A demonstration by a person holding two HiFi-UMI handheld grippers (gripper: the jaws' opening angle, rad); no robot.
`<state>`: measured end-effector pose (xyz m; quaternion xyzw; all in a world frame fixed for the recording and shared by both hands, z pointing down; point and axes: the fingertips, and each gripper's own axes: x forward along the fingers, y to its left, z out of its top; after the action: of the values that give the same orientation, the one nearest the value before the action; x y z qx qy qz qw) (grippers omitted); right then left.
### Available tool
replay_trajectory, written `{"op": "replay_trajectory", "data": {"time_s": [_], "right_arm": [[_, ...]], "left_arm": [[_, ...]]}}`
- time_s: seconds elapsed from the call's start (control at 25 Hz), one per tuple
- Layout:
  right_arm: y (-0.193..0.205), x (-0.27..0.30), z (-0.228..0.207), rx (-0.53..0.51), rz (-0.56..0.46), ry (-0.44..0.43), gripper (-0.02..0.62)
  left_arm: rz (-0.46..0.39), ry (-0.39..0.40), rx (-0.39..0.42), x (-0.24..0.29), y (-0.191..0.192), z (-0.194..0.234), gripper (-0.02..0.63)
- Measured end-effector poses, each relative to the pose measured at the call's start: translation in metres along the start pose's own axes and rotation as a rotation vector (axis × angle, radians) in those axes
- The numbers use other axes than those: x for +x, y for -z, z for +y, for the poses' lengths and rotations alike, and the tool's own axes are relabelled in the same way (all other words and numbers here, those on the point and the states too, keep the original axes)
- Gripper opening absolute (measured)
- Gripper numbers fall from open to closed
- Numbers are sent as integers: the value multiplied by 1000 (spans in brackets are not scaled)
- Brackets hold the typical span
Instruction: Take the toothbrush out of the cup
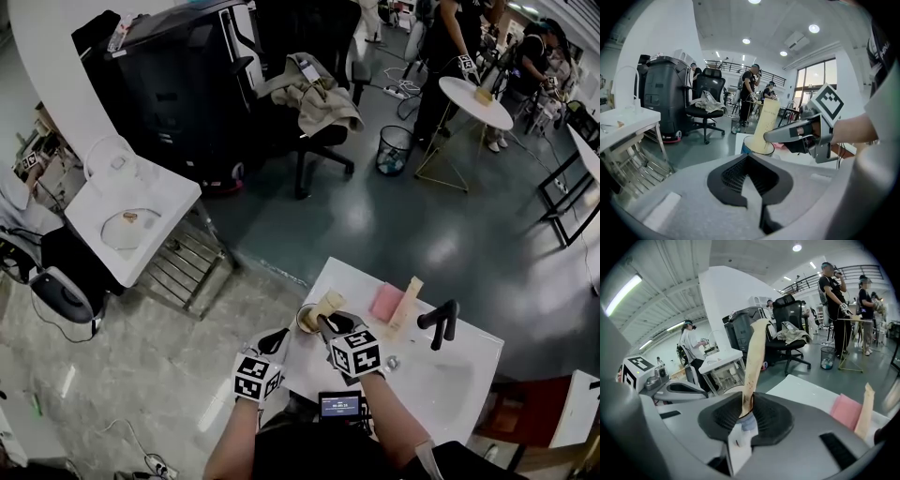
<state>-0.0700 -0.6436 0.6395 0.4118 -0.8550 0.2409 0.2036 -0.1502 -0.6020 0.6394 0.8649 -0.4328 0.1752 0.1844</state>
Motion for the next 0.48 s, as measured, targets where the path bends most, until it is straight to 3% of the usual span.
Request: {"op": "replay_trajectory", "data": {"time_s": [0.16, 0.48], "right_arm": [[-1, 1, 1, -4, -5, 10, 51], [-12, -8, 9, -21, -34, 8, 41]], "left_arm": [[2, -4, 2, -3, 2, 3, 6], [-6, -17, 2, -15, -2, 2, 6]]}}
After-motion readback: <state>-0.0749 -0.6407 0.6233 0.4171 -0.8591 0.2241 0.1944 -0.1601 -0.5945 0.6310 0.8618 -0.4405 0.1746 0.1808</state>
